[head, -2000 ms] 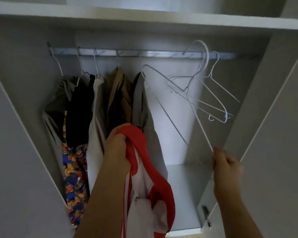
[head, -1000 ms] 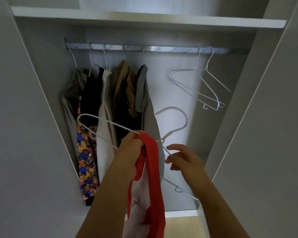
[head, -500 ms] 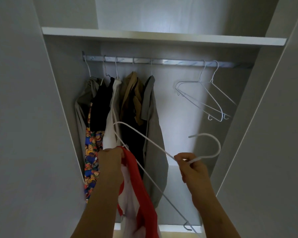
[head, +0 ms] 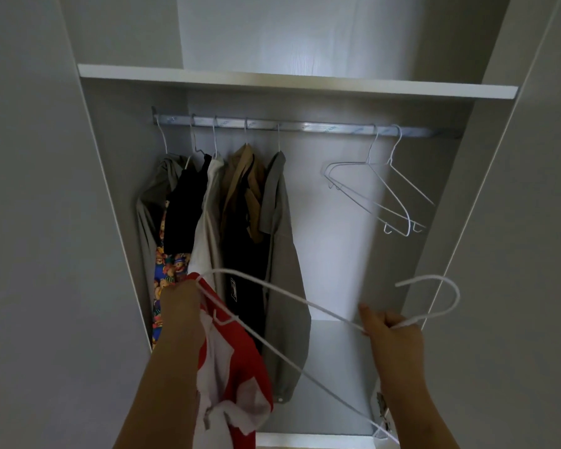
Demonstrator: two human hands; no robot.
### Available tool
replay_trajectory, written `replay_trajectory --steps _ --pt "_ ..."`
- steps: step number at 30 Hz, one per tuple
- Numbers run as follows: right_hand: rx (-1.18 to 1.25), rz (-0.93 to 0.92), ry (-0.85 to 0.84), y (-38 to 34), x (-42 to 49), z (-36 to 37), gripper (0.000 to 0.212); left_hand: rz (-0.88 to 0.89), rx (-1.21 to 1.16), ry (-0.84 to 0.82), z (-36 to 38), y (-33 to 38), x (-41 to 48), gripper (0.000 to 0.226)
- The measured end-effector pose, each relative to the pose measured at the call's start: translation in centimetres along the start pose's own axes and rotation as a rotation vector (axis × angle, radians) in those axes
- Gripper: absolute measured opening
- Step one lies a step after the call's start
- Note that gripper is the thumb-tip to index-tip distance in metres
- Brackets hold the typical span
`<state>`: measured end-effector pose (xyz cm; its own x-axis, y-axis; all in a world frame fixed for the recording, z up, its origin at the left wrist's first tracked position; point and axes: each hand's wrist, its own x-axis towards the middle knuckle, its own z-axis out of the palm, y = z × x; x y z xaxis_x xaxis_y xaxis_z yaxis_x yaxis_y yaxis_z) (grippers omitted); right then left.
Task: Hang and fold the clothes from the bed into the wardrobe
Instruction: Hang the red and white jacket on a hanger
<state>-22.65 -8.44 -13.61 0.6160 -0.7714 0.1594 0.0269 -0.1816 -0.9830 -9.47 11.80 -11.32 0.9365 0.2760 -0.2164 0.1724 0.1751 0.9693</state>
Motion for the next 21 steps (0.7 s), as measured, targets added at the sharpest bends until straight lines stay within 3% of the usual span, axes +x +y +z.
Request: replay_trajectory --steps 1,4,6,10,15,21 --pt "-0.013 0.005 -0.009 0.1 0.0 0.0 0.048 0.041 0.027 0.011 -0.1 0.0 0.0 0.025" --pt "-0.058 0.004 0.009 0.5 0.2 0.0 0.048 0.209 0.237 0.103 -0.5 -0.3 0.2 0.009" --pt "-0.113 -0.013 -0.008 0.7 0.2 0.2 0.047 0.344 0.461 0.108 -1.0 -0.4 0.1 0.018" --pt "-0.254 -0.039 -0.124 0.9 -0.4 1.7 0.041 0.544 0.675 -0.162 -0.2 -0.7 -1.2 0.016" --pt "-0.317 -0.004 -0.237 1.1 -1.4 3.8 0.038 0.642 0.629 -0.487 1.3 -1.9 -3.9 0.025" --pt "-0.198 0.093 -0.155 1.1 -1.4 4.8 0.044 0.779 0.688 -0.754 2.0 -2.3 -6.2 0.032"
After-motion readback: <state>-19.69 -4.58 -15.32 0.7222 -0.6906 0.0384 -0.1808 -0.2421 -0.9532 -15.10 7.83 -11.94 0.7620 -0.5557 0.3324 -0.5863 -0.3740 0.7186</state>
